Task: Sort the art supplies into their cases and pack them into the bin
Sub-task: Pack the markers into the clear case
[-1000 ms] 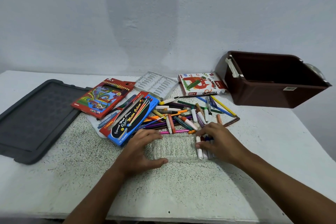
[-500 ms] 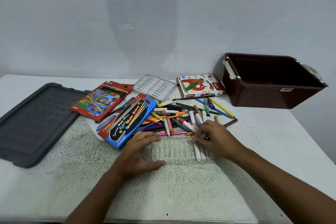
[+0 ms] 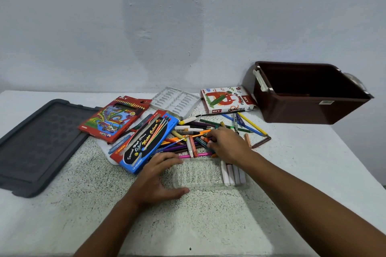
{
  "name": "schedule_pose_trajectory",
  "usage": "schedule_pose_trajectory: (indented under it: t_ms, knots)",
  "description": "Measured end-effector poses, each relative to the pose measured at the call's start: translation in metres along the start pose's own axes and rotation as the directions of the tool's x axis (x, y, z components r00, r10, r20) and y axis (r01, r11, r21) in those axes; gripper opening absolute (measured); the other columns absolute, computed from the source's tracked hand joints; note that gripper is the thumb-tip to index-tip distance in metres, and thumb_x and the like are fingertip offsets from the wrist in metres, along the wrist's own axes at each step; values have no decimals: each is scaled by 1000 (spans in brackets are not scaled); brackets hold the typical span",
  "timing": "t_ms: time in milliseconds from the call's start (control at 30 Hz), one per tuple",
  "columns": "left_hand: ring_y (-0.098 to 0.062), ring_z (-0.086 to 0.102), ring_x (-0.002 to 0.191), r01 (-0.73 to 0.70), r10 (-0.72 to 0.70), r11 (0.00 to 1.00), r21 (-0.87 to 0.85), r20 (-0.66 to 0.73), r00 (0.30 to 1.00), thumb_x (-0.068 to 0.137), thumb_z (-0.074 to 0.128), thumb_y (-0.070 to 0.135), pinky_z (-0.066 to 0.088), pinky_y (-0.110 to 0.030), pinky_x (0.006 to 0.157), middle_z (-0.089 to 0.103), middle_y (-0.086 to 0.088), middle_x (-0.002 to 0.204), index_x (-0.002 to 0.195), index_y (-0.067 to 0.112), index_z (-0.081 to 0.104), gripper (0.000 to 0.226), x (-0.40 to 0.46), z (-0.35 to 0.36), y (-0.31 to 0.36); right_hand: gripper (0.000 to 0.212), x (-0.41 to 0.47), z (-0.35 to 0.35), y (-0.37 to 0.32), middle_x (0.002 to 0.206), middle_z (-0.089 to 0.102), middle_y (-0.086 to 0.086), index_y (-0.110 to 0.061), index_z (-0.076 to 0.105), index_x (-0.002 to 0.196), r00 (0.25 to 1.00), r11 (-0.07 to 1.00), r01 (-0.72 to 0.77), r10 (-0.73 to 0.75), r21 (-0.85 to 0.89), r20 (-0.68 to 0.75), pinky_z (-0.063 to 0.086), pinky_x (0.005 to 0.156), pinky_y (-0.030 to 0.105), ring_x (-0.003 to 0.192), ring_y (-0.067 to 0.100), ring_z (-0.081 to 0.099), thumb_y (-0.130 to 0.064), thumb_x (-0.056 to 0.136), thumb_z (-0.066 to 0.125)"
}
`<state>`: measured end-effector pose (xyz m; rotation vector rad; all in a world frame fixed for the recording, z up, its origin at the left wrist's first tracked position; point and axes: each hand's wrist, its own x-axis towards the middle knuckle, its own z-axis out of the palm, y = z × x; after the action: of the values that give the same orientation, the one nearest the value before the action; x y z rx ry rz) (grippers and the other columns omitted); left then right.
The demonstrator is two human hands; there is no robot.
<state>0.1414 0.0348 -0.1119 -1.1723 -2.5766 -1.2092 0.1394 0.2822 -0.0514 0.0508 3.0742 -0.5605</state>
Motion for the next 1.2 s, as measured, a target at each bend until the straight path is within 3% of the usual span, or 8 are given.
schedule_pose_trajectory:
  t_ms: [200, 300, 400, 500, 700, 800, 1000, 1200]
  knots:
    - [-7, 49, 122, -39, 39, 999, 19, 5, 999, 66, 82, 54, 46, -39, 99, 55, 12, 127, 121, 23, 63, 67, 0, 1, -1, 24, -1, 0, 1, 112, 56, 2, -21, 63, 115, 1000, 1000, -2, 3, 28, -25, 49, 83, 37, 101, 20, 53, -30, 94, 60]
    - [-6, 48, 123, -38, 38, 999, 28, 11, 999, 67, 81, 55, 45, -36, 100, 54, 13, 127, 122, 24, 62, 65, -1, 2, -2, 22, -3, -1, 2, 110, 60, 1, -19, 63, 114, 998, 992, 10, -1, 125, -66, 48, 79, 32, 96, 16, 54, -26, 94, 61]
    - [-7, 49, 122, -40, 39, 999, 33, 10, 999, 68, 80, 56, 43, -33, 101, 54, 13, 127, 121, 25, 62, 64, -1, 2, -1, 31, -9, -9, 1, 100, 60, -2, -22, 58, 125, 995, 960, 42, -13, 277, -103, 45, 73, 26, 89, 12, 56, -25, 94, 62]
    - [-6, 49, 121, -31, 31, 999, 30, 5, 1000, 67, 80, 56, 44, -28, 100, 55, 15, 125, 119, 24, 63, 64, 0, 2, 0, 32, -17, -21, -1, 90, 57, -10, -28, 61, 123, 991, 910, 73, -22, 408, -130, 52, 75, 28, 84, 9, 60, -24, 92, 64]
    - [-4, 48, 122, -1, 1, 1000, 31, 12, 1000, 66, 80, 58, 46, -31, 99, 54, 17, 126, 119, 26, 64, 65, -1, 2, 0, 20, -31, -33, -1, 88, 61, -6, -27, 60, 101, 991, 804, 64, 20, 591, -136, 45, 53, 15, 71, 5, 59, -23, 85, 72]
    - [-3, 48, 122, 0, -1, 1000, 31, 8, 1000, 66, 80, 58, 46, -30, 99, 54, 17, 126, 119, 26, 64, 65, -1, 2, 2, 23, -35, -28, 2, 82, 62, -6, -24, 60, 101, 996, 820, 22, 33, 572, -86, 51, 63, 23, 70, 5, 60, -25, 83, 75]
    - [-2, 47, 121, 12, -13, 999, 35, 13, 1000, 65, 79, 59, 46, -30, 99, 53, 17, 125, 119, 27, 63, 64, -1, 2, 2, 22, -48, -10, 7, 80, 60, -13, -25, 58, 98, 1000, 897, -23, 26, 441, -1, 39, 60, 6, 71, -3, 55, -28, 83, 74]
    - [-4, 48, 121, 20, -20, 999, 27, 20, 1000, 66, 78, 60, 47, -32, 98, 54, 16, 125, 119, 26, 63, 65, -1, 2, 1, 28, -55, -6, 7, 83, 56, -16, -24, 57, 105, 999, 938, -37, 27, 346, 34, 37, 57, 10, 70, -4, 54, -33, 83, 72]
